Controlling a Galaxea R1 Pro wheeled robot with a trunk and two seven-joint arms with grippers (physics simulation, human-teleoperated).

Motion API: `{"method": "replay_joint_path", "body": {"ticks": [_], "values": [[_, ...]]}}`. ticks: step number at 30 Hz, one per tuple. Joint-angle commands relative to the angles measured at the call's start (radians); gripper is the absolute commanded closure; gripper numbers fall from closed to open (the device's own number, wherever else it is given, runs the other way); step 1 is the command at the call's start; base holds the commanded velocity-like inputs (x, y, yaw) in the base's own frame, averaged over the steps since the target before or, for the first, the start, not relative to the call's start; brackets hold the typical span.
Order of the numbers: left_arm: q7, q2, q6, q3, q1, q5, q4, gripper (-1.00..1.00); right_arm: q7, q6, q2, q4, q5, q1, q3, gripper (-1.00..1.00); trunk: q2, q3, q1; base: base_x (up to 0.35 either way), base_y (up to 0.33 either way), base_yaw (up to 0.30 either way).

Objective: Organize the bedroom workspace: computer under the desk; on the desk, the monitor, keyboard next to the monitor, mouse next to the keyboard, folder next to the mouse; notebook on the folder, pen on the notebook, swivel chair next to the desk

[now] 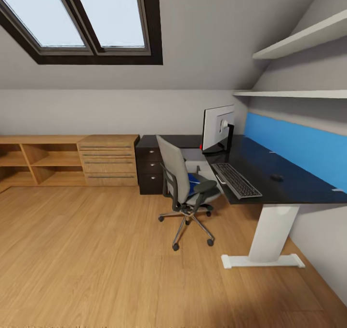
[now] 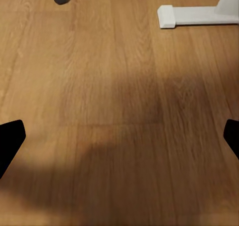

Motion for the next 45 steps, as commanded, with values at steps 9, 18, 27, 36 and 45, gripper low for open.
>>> {"method": "replay_joint_path", "body": {"ticks": [9,18,27,36,45], "values": [[-0.003,0.0,-0.004,0.0,0.0,0.003,0.0,-1.0,-0.002,-0.003,0.002,0.001,0.0,-0.001,0.0,-1.0,-0.064,-0.042,0.035,0.0,0.0,0.0],[-0.004,0.0,-0.004,0.0,0.0,0.003,0.0,-1.0,-0.002,-0.003,0.001,0.001,0.0,-0.001,0.0,-1.0,-0.127,-0.076,0.069,0.0,0.0,0.0],[-0.004,0.0,-0.003,-0.001,0.0,0.004,0.0,-1.0,-0.002,-0.003,0.0,0.001,0.0,-0.001,0.0,-1.0,-0.19,-0.104,0.104,0.0,0.0,0.0],[-0.003,0.002,0.007,-0.005,0.0,0.005,-0.091,-1.0,-0.001,-0.003,-0.002,-0.014,0.002,-0.002,0.001,-1.0,-0.253,-0.133,0.138,0.0,0.0,0.0],[0.001,-0.013,0.246,-0.012,0.0,0.005,-0.448,-1.0,-0.034,0.095,-0.003,-0.226,-0.004,-0.036,-0.001,-1.0,-0.316,-0.161,0.173,0.0,0.0,0.0]]}}
